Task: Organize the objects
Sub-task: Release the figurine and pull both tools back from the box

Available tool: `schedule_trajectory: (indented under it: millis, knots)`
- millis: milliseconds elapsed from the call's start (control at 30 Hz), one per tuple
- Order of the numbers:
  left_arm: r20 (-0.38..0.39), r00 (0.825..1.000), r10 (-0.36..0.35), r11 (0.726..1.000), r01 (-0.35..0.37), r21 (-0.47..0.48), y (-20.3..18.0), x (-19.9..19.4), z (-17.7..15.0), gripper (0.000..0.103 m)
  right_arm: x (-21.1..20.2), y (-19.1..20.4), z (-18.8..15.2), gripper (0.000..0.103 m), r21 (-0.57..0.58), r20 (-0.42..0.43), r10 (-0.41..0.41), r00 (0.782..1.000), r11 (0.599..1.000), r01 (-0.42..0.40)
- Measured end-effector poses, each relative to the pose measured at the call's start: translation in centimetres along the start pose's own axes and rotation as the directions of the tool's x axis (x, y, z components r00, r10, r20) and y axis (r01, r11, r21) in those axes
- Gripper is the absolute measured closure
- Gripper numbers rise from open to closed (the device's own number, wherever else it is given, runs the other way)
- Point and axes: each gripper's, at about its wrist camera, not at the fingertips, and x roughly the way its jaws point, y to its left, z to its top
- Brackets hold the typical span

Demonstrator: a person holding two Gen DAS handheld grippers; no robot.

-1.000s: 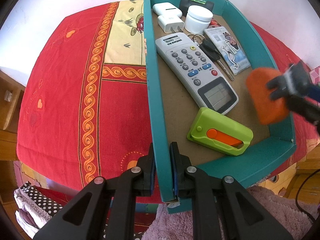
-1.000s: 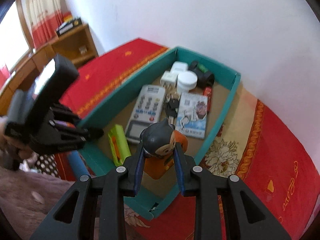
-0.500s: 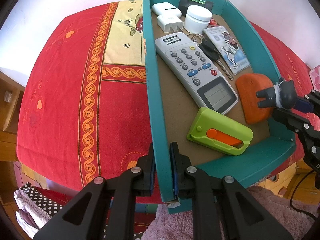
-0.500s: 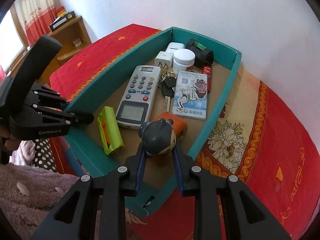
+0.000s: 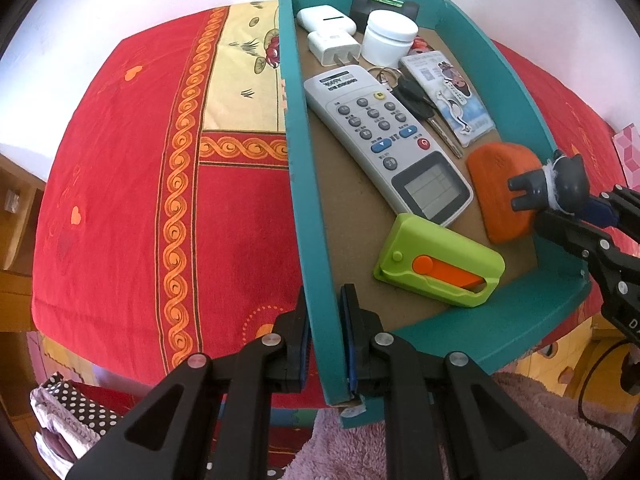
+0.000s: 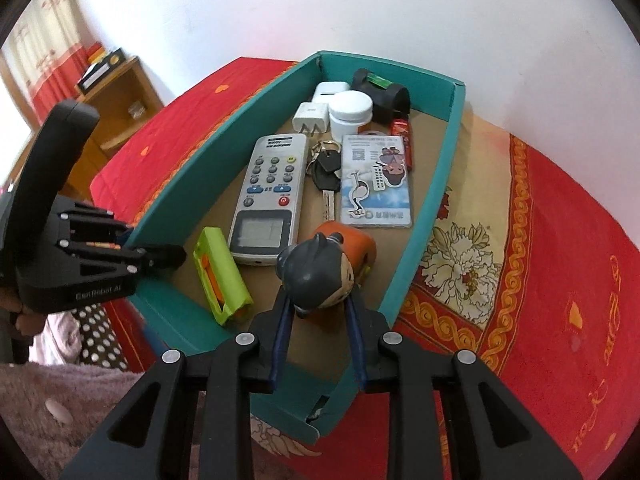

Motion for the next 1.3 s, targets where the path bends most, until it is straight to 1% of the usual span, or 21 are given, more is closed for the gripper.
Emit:
schedule_trajectory:
  millis: [200, 233, 333, 433, 533, 600, 667, 800, 900, 933, 1000, 1067, 1233, 1300]
  knots:
    - [0.005, 1.0, -0.028, 1.0, 0.028, 0.009, 0.4, -0.2, -0.1, 0.088, 0.1, 0.5, 0.0, 0.076, 0.044, -0.006, -0.034, 0.999, 0.998, 0.034]
    - [0.007, 0.999, -0.034, 0.999, 0.034, 0.01, 0.5, -0.2, -0.1, 0.087, 0.1, 0.6, 0.0, 0.073, 0.065, -0.008, -0.033, 0.999, 0.997, 0.033]
    - [0.021, 0.998, -0.056, 0.998, 0.056, 0.014, 0.8, -0.3, -0.2, 0.086, -0.9, 0.6, -0.2, 0.056, 0.136, 0.026, -0.029, 0.999, 0.99, 0.025]
    - [0.035, 0.998, -0.052, 0.998, 0.051, 0.031, 0.8, -0.8, -0.4, 0.083, -2.2, 0.6, -0.6, 0.05, 0.189, 0.061, -0.048, 0.997, 0.981, 0.035]
    - [0.06, 0.997, -0.04, 0.998, 0.037, 0.045, 0.8, -1.9, -0.7, 0.076, -3.2, 0.6, -0.9, 0.049, 0.207, 0.072, -0.044, 0.996, 0.978, 0.029]
    - [0.076, 0.997, -0.017, 0.998, 0.012, 0.059, 0.8, -2.7, -0.9, 0.068, -3.9, 0.5, -1.1, 0.049, 0.21, 0.087, -0.045, 0.995, 0.977, 0.026]
    - [0.093, 0.996, 0.006, 0.998, -0.011, 0.062, 0.7, -3.6, -1.5, 0.068, -4.4, 0.4, -1.3, 0.048, 0.22, 0.095, -0.04, 0.995, 0.975, 0.019]
    - [0.111, 0.994, 0.017, 0.999, -0.021, 0.035, 0.3, -5.4, -2.4, 0.068, -5.7, 0.1, -1.8, 0.048, 0.236, 0.12, -0.015, 0.993, 0.972, -0.014]
    - [0.143, 0.99, 0.022, 0.999, -0.026, 0.029, -0.4, -7.0, -2.8, 0.066, -6.9, 0.1, -1.9, 0.047, 0.232, 0.147, -0.015, 0.989, 0.973, -0.02]
    - [0.155, 0.988, 0.023, 0.999, -0.028, 0.029, -0.8, -7.5, -2.7, 0.064, -7.3, 0.0, -2.0, 0.046, 0.232, 0.154, -0.016, 0.988, 0.972, -0.02]
    - [0.188, 0.982, 0.025, 0.999, -0.031, 0.032, -2.1, -9.0, -2.6, 0.051, -8.2, -0.4, -2.0, 0.045, 0.237, 0.167, -0.02, 0.986, 0.971, -0.02]
    - [0.226, 0.973, 0.034, 0.998, -0.044, 0.039, -3.3, -10.1, -2.2, 0.042, -9.0, -0.7, -2.0, 0.044, 0.237, 0.179, -0.034, 0.983, 0.971, -0.01]
    - [0.287, 0.957, 0.049, 0.997, -0.064, 0.044, -6.1, -11.6, -0.8, 0.033, -11.5, -1.7, -2.0, 0.041, 0.235, 0.213, -0.078, 0.974, 0.972, 0.026]
    - [0.309, 0.949, 0.058, 0.997, -0.073, 0.036, -7.1, -12.0, -0.1, 0.025, -12.4, -2.2, -1.9, 0.038, 0.238, 0.222, -0.099, 0.97, 0.97, 0.044]
